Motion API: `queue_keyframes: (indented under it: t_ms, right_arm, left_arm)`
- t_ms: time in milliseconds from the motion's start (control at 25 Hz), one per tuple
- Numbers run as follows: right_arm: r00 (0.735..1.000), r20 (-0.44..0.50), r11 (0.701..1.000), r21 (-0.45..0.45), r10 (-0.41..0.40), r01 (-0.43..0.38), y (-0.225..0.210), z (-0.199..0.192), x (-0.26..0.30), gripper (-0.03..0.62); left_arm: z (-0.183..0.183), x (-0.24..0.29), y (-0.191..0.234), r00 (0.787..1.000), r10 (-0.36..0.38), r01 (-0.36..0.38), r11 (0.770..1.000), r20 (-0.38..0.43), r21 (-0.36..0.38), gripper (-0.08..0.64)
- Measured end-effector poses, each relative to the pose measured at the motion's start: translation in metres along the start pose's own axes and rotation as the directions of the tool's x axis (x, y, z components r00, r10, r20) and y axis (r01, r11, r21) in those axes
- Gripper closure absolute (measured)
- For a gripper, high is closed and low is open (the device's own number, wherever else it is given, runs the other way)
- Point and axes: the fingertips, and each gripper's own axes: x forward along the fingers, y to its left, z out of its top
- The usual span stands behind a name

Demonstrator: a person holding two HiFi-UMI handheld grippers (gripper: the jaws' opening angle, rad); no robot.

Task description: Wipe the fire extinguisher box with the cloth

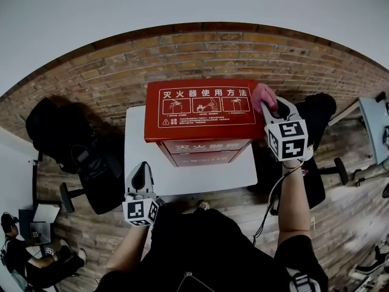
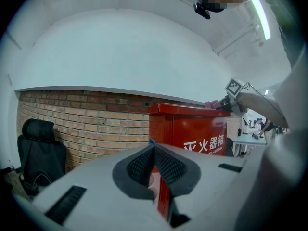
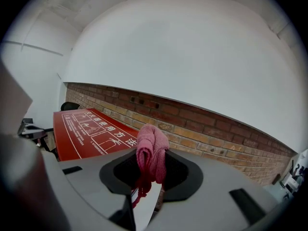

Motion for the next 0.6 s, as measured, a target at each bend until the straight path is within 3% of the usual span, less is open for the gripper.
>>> queue_keyframes:
  t_ms: [600]
  right_arm:
    - [0.999,-0.031,0.998,-0.057,0.014,-0.015,0.013,0.014,0.019,0.474]
  left_arm:
    - [0.005,-0.011,0.015,0.999,0.030,-0.030,1.000,0.014,-0.001,0.538]
